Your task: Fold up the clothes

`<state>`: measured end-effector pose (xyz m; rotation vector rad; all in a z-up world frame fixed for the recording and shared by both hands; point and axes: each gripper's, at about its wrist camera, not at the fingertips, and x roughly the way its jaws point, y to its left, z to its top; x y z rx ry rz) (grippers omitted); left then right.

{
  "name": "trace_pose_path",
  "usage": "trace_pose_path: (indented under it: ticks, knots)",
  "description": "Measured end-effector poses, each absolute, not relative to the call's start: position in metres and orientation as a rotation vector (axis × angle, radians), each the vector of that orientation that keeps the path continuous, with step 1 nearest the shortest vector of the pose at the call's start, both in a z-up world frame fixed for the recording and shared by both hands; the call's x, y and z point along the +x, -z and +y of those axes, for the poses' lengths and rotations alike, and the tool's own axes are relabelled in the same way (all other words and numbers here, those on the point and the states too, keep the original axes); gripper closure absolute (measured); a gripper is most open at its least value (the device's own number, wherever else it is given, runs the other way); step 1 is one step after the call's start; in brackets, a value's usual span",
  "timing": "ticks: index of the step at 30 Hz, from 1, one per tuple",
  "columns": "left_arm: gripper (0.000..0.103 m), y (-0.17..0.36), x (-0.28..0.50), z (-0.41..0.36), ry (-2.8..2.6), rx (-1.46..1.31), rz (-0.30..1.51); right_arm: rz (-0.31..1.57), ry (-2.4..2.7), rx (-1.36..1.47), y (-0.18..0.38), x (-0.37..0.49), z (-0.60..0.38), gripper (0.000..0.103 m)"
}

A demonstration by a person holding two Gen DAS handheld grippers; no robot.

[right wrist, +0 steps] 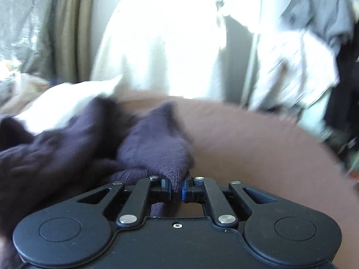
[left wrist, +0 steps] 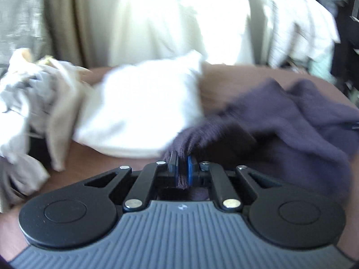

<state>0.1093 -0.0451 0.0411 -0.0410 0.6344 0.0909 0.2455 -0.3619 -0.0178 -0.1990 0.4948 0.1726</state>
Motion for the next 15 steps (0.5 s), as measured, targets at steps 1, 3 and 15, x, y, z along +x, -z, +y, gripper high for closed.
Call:
trace_pose_path:
  ticks: [1, 3, 15]
  knots:
    - [0.096, -0.046, 0.111, -0.034, -0.121, -0.054, 0.622, 0.472, -0.126, -0.229, 0.006, 0.252, -0.368, 0.096]
    - [0.096, -0.053, 0.114, -0.014, -0.18, -0.074, 0.597, 0.429, -0.034, -0.283, -0.018, 0.267, -0.381, 0.097]
    - [0.096, -0.05, 0.139, 0.053, -0.339, -0.021, 0.557, 0.595, 0.143, 0.139, -0.08, 0.37, -0.466, 0.083]
